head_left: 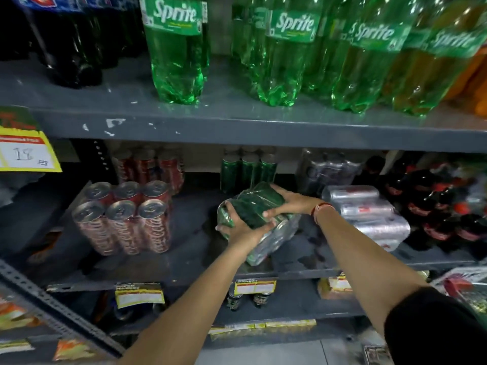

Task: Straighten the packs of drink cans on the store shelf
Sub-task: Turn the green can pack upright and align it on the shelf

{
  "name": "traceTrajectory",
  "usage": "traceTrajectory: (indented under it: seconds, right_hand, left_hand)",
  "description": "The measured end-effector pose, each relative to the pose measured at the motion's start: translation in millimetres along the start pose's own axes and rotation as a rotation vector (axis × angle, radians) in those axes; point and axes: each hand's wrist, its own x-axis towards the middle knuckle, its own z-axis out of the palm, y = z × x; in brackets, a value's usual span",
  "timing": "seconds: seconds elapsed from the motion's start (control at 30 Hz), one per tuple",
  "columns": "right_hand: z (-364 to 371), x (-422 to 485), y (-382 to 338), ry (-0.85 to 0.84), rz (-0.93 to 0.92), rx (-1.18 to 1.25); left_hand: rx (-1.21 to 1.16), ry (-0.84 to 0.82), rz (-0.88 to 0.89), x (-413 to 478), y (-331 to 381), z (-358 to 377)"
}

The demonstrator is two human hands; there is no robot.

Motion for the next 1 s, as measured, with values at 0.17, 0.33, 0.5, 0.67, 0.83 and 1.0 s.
traceTrajectory:
  seconds: [0.17,0.33,0.5,0.67,0.83,1.0]
  right_hand:
    - [10.9,-0.7,7.3,0.078,-0.053,0.098]
    - [33.6,-17.4,12.7,0.227,-0.104,0.211]
    - [83.1,-38.1,2.6,0.581,-0.228,0.314]
    - [125.5,-41.0,-1.8,0.752,-0.262,0.301]
    - [154.1,-36.9,10.2,0.803,-0.269,0.177]
    - [159.1,-47.0,28.3,0.796,-0.335,0.093]
  left_hand:
    - [-0.043,0.04,0.082,3.6,-12.7,2.5]
    - [0.069,0.027,0.288,11.4,-22.1,-22.7]
    - [0.309,-0.011,0.56,11.5,-32.3,-54.6]
    - [0.575,0.133,0.67,7.1,-49.8,-63.3]
    - [0.739,0.283,0.779,7.7,-75.2,-51.9]
    - [0.868,0.276,0.72,9.0,-83.4,-55.1]
